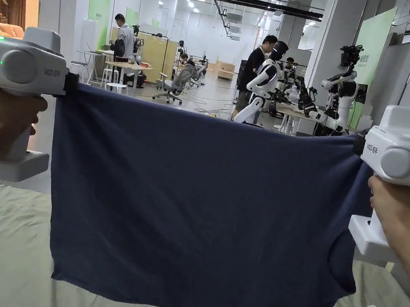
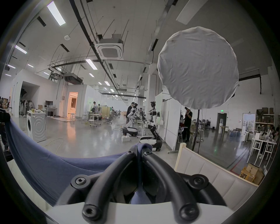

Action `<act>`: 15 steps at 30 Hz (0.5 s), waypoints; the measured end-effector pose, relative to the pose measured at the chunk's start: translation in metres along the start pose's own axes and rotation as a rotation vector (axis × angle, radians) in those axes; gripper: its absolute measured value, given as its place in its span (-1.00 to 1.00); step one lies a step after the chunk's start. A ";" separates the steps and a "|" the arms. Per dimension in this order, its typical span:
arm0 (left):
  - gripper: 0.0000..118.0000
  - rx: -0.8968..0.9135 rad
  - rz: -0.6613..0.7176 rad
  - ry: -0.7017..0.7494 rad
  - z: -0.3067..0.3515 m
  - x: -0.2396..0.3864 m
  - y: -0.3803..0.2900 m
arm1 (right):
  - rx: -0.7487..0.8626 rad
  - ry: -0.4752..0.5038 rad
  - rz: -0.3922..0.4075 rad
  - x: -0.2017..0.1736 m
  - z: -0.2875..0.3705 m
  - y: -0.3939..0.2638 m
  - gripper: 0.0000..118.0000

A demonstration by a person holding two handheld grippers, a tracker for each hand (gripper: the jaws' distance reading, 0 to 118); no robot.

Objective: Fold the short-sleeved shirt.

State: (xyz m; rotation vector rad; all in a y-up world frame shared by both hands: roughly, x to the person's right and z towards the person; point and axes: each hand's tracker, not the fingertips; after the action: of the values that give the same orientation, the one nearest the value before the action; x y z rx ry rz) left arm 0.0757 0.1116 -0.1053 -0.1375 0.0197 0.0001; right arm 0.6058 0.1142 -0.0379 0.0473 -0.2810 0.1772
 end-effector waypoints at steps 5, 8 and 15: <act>-0.92 0.008 0.009 0.005 -0.003 0.001 -0.009 | 0.049 0.000 0.009 -0.002 0.002 -0.009 -0.92; -0.92 0.000 -0.003 0.010 0.001 0.001 -0.028 | 0.023 0.018 0.016 -0.003 0.007 -0.026 -0.92; -0.92 -0.064 -0.028 -0.015 0.028 -0.006 -0.094 | -0.068 0.033 0.054 -0.007 0.041 -0.089 -0.92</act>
State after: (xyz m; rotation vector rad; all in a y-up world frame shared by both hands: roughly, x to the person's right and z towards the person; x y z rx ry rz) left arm 0.0700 0.0226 -0.0642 -0.2013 0.0030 -0.0257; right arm 0.6041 0.0226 -0.0021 -0.0309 -0.2555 0.2216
